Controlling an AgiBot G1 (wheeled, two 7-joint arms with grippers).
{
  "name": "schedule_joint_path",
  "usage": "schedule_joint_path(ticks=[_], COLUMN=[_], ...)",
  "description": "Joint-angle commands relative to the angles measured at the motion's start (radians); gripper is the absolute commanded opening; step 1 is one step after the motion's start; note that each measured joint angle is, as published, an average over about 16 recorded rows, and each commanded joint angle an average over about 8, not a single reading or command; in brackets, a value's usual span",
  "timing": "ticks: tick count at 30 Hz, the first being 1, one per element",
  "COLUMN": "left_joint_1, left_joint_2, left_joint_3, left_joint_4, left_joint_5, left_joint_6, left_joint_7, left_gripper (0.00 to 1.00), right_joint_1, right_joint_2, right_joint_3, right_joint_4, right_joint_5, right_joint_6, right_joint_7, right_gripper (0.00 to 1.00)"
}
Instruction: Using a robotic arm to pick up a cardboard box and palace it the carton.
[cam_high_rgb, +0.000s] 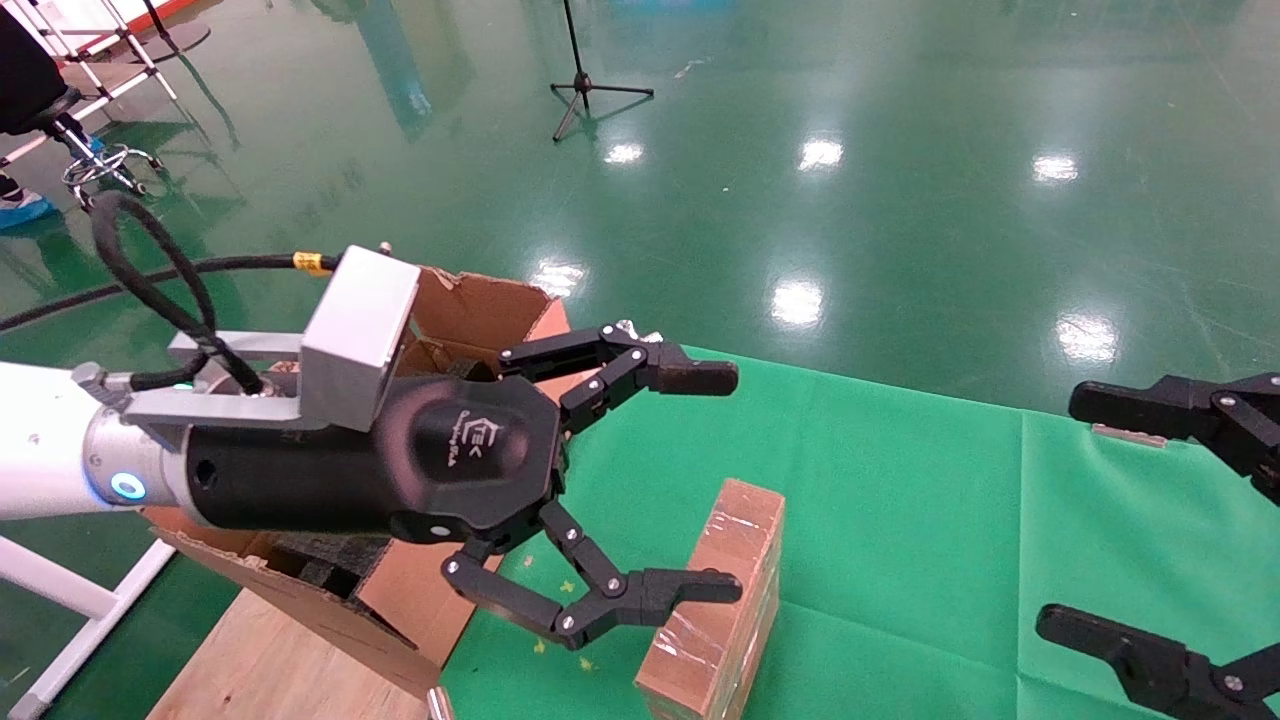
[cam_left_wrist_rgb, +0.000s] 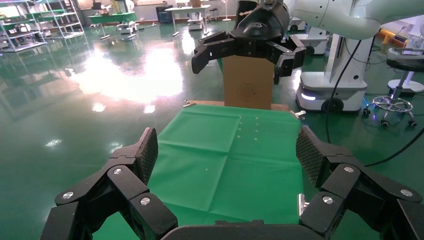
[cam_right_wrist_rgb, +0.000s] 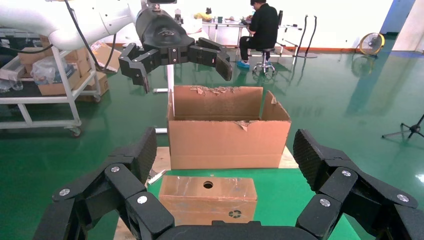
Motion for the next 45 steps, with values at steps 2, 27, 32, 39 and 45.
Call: schedule_joint_path(ticks=[2,27,32,39,45], left_joint_1=[0.0,0.0,-0.011,-0.062,-0.087], left_joint_2=[0.0,0.0,-0.01,-0.019,-0.008], left_joint_3=[0.0,0.0,0.009,0.045,0.06], left_joint_4=[0.0,0.0,-0.007,-0.019,-0.022], left_joint_5=[0.0,0.0,0.036,0.15,0.17], left_joint_6=[0.0,0.0,-0.006,-0.052,-0.07], left_joint_7=[0.0,0.0,0.001,-0.048,-0.08], left_gripper=[1.0,1.0,1.0,1.0,1.0], right_joint_1=[0.0,0.0,0.0,0.0,0.0], right_joint_2=[0.0,0.0,0.0,0.0,0.0], right_joint_3=[0.0,0.0,0.0,0.0,0.0], right_joint_4=[0.0,0.0,0.0,0.0,0.0], right_joint_5=[0.0,0.0,0.0,0.0,0.0], right_joint_6=[0.0,0.0,0.0,0.0,0.0], right_joint_7=[0.0,0.0,0.0,0.0,0.0], right_gripper=[1.0,0.81,0.18,0.0,0.0])
